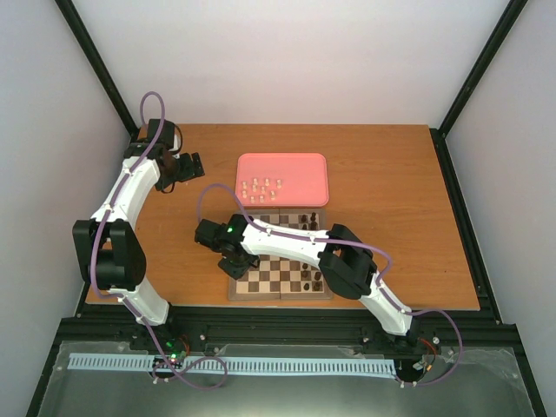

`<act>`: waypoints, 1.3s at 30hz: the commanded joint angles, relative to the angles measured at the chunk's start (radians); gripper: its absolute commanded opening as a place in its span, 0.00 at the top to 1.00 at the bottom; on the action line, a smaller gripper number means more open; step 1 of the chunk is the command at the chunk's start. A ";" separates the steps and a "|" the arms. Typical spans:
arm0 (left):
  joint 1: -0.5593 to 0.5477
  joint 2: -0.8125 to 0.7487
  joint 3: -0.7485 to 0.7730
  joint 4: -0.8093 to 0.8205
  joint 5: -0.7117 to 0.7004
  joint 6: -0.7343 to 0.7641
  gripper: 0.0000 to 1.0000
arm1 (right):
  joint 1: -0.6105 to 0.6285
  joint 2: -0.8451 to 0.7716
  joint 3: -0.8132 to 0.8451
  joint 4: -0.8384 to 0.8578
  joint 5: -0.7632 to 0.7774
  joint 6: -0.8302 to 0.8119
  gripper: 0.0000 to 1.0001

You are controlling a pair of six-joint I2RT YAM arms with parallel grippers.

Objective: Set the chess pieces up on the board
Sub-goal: Place the chess piece on the chessboard.

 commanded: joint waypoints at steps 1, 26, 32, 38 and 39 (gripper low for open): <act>-0.001 0.001 0.012 0.014 -0.007 0.008 0.00 | -0.008 0.024 0.019 -0.019 0.028 -0.009 0.90; -0.002 -0.001 0.014 0.012 -0.008 0.007 0.00 | -0.014 0.008 0.014 -0.014 0.013 -0.023 0.72; -0.002 -0.004 0.016 0.009 -0.008 0.008 0.00 | -0.014 -0.003 0.022 -0.010 0.022 -0.023 0.66; -0.001 -0.009 0.016 0.008 -0.009 0.008 0.00 | -0.014 -0.033 0.038 -0.019 0.035 -0.032 0.58; -0.001 -0.008 0.017 0.006 -0.008 0.007 0.00 | -0.014 -0.036 0.046 -0.024 0.036 -0.033 0.56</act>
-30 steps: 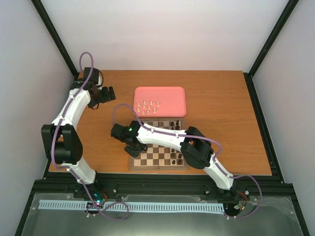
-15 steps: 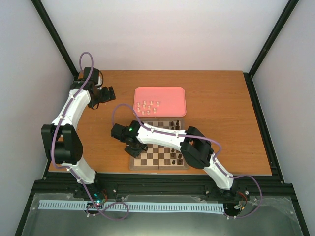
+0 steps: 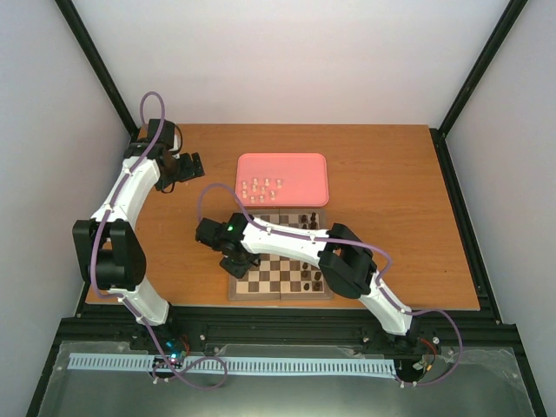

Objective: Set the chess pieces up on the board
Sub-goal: Place the chess piece on the chessboard, then pick up the chess piece from the storage box.

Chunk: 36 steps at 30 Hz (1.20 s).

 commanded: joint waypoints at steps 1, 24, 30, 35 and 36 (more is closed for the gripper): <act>-0.001 -0.009 0.018 0.006 -0.009 0.008 0.00 | -0.007 -0.041 0.053 -0.018 0.024 -0.007 0.55; -0.001 -0.016 0.042 -0.009 0.003 0.003 0.00 | -0.284 -0.162 0.334 -0.140 0.000 0.059 0.41; -0.003 -0.019 0.045 -0.020 0.005 0.003 0.00 | -0.460 -0.040 0.429 -0.080 -0.040 0.018 0.47; -0.002 -0.025 0.031 -0.013 0.007 0.000 0.00 | -0.535 0.058 0.462 0.000 -0.089 -0.022 0.55; -0.002 -0.026 0.030 -0.014 0.008 0.002 0.00 | -0.547 0.074 0.462 0.015 -0.105 -0.023 0.56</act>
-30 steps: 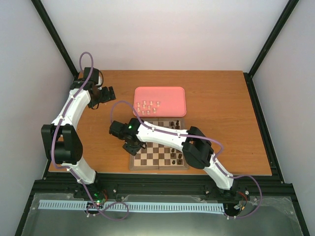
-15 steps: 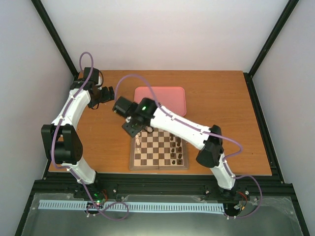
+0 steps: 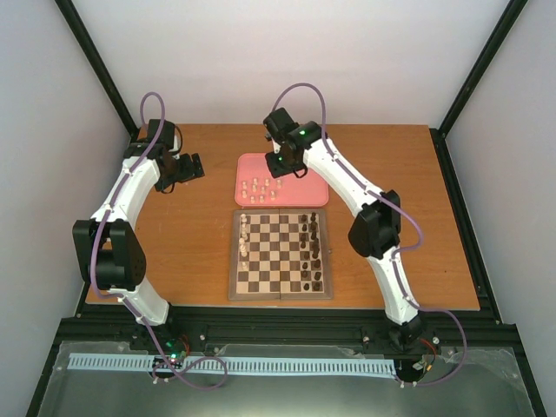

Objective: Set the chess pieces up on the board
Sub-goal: Pick up the chess piece from the storage box.

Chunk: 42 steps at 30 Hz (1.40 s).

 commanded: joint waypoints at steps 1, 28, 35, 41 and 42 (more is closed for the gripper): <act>-0.003 -0.024 0.030 -0.006 0.008 0.003 0.00 | -0.034 0.078 0.031 0.077 -0.081 -0.032 0.57; -0.033 0.062 0.065 -0.009 -0.001 0.001 0.00 | -0.107 0.326 0.101 0.182 -0.205 -0.056 0.60; -0.032 0.076 0.072 -0.012 0.008 0.010 0.00 | -0.106 0.259 0.073 0.207 -0.145 -0.042 0.58; -0.032 0.087 0.084 -0.011 0.015 0.015 0.00 | -0.095 0.186 0.054 0.216 -0.096 -0.040 0.56; -0.032 0.088 0.086 -0.010 0.016 0.015 0.00 | -0.087 0.178 0.055 0.207 -0.098 -0.044 0.57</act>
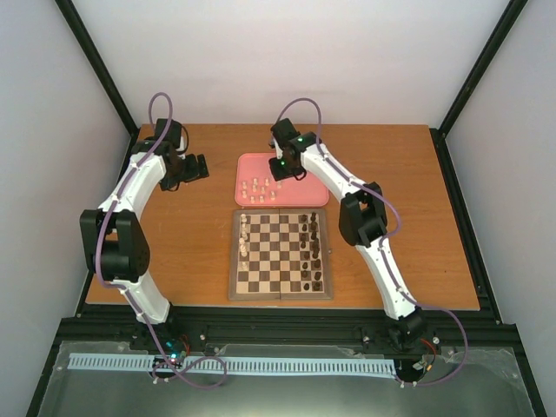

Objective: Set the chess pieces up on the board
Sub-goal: Pick up the chess piece from the storage box.

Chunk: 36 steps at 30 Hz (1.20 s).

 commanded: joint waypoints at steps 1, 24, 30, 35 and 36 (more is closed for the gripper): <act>-0.007 0.016 0.053 -0.006 0.012 0.015 0.00 | 0.026 -0.112 0.000 0.003 0.030 0.000 0.58; -0.008 0.023 0.053 -0.010 0.012 0.015 0.00 | 0.098 -0.085 -0.124 -0.072 0.041 0.008 0.63; -0.008 0.029 0.062 -0.014 0.008 0.017 0.00 | 0.096 -0.053 -0.104 -0.078 0.009 0.003 0.64; -0.007 0.034 0.063 -0.015 0.008 0.017 0.00 | 0.096 -0.028 -0.086 -0.077 0.013 0.003 0.67; -0.007 0.036 0.063 -0.015 0.009 0.017 0.00 | 0.095 -0.023 -0.080 -0.077 0.015 0.004 0.68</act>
